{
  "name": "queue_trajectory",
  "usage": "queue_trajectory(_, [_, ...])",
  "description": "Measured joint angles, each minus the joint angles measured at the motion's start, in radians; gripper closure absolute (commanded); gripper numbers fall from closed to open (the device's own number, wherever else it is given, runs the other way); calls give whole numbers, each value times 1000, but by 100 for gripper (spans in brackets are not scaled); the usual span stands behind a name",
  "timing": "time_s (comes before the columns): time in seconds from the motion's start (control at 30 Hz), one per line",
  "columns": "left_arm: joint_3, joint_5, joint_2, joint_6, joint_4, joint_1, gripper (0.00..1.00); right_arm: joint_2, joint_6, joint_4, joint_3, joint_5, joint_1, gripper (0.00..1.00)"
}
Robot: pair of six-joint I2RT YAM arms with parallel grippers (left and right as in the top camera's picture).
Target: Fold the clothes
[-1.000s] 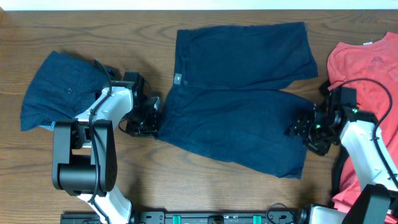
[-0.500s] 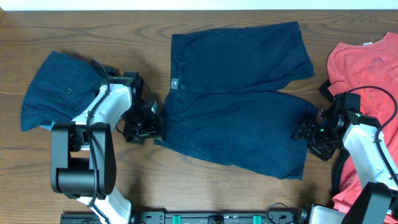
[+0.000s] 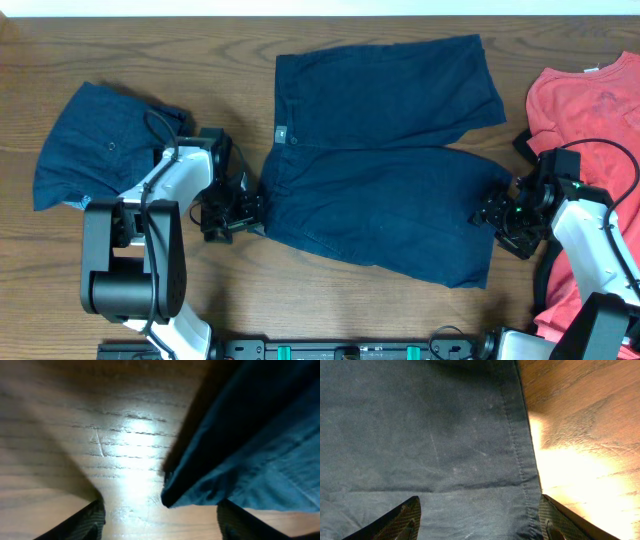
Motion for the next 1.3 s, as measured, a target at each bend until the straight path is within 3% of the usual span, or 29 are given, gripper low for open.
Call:
queue_trajectory(0.2, [-37,23,-31,-91,92,1,59,0,0,2,0,7,0,27])
queue_trajectory(0.4, [-50,88,-34,-124,159,2,94,0,0,-3,0,8,-1,27])
queue_trajectory(0.7, [-48,114,-28,-121,149,2,94,-2,-58,-7,0,-12,-1,31])
queue_trajectory(0.93, [-9,116,-26,-121,137,2,94,-35,-64,-193,-1,-11,-1,39])
queue_trajectory(1.07, [-6,116,-26,-121,137,2,94,-38,-32,-203,-46,-9,-1,41])
queue_trajectory(1.3, [-5,116,-26,-122,135,2,94,-38,47,-17,-228,-23,-1,30])
